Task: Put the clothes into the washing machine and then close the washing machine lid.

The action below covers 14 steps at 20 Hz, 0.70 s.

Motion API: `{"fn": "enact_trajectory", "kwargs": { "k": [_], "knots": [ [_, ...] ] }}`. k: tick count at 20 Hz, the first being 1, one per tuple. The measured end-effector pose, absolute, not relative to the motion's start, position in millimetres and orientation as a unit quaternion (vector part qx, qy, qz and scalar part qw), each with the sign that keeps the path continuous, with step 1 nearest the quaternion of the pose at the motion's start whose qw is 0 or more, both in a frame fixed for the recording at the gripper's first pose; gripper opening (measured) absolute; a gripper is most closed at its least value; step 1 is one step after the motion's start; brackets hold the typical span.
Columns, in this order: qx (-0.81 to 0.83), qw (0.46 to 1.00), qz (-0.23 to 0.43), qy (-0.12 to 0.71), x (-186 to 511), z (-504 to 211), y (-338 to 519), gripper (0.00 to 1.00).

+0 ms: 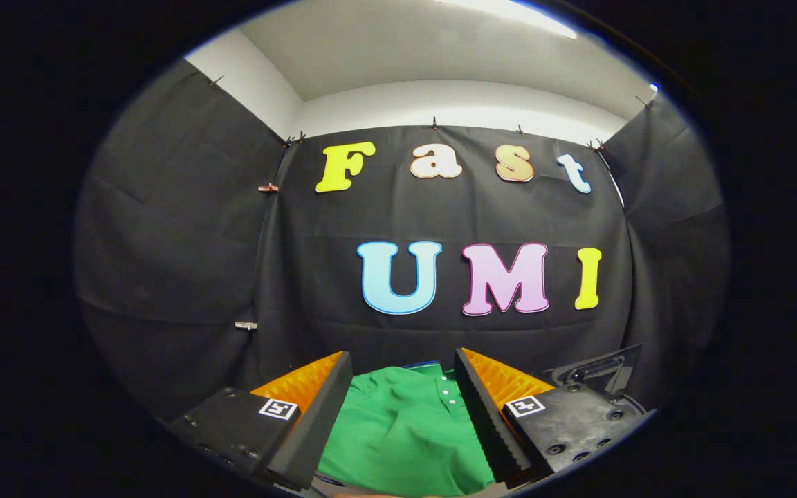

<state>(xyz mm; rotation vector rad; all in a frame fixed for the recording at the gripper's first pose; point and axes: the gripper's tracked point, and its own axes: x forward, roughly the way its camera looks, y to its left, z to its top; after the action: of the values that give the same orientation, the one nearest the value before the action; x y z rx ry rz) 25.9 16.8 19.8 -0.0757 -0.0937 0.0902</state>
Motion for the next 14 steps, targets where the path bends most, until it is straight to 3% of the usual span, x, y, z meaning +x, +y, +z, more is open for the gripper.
{"fn": "enact_trajectory", "kwargs": {
  "k": [14],
  "knots": [
    [-0.118,0.992,0.036,0.031,54,-23,-6,0.95]
  ]
}}
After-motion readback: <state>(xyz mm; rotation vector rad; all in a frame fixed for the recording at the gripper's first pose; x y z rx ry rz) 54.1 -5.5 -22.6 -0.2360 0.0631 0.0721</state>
